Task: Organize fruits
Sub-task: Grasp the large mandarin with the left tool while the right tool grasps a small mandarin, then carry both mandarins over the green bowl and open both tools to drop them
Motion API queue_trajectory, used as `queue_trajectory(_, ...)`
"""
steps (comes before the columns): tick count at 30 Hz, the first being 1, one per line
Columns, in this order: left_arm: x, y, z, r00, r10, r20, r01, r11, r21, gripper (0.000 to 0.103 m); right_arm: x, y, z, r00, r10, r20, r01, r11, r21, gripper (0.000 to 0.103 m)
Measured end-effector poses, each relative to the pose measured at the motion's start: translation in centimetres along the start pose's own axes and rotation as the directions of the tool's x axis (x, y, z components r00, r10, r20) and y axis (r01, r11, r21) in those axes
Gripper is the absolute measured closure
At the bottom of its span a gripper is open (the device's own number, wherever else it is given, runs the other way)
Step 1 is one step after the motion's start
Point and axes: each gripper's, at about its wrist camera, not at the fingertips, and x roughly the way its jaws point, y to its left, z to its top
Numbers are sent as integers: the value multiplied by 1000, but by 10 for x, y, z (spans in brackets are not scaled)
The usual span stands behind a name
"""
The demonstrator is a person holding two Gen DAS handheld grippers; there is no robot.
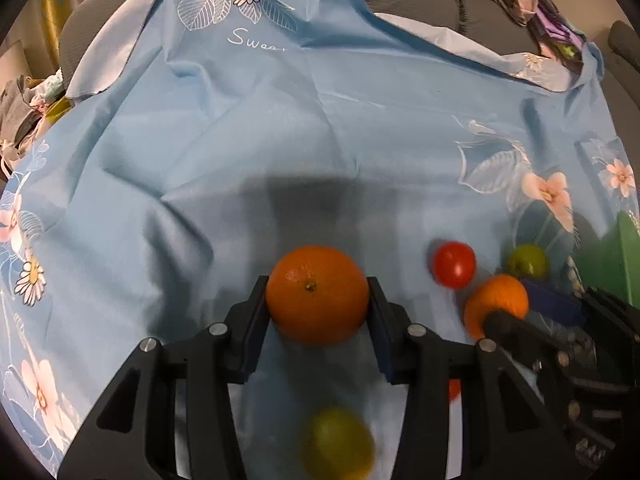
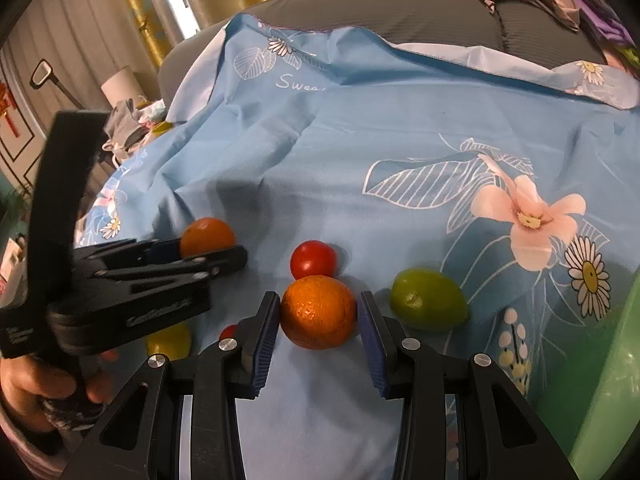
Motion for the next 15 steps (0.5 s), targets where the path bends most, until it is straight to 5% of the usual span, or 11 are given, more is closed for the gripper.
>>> queue_trajectory(15, -81, -12, -57, 996, -53, 74, 48, 996, 69, 58, -58, 16, -30, 996, 55, 74, -55, 998, 0, 62)
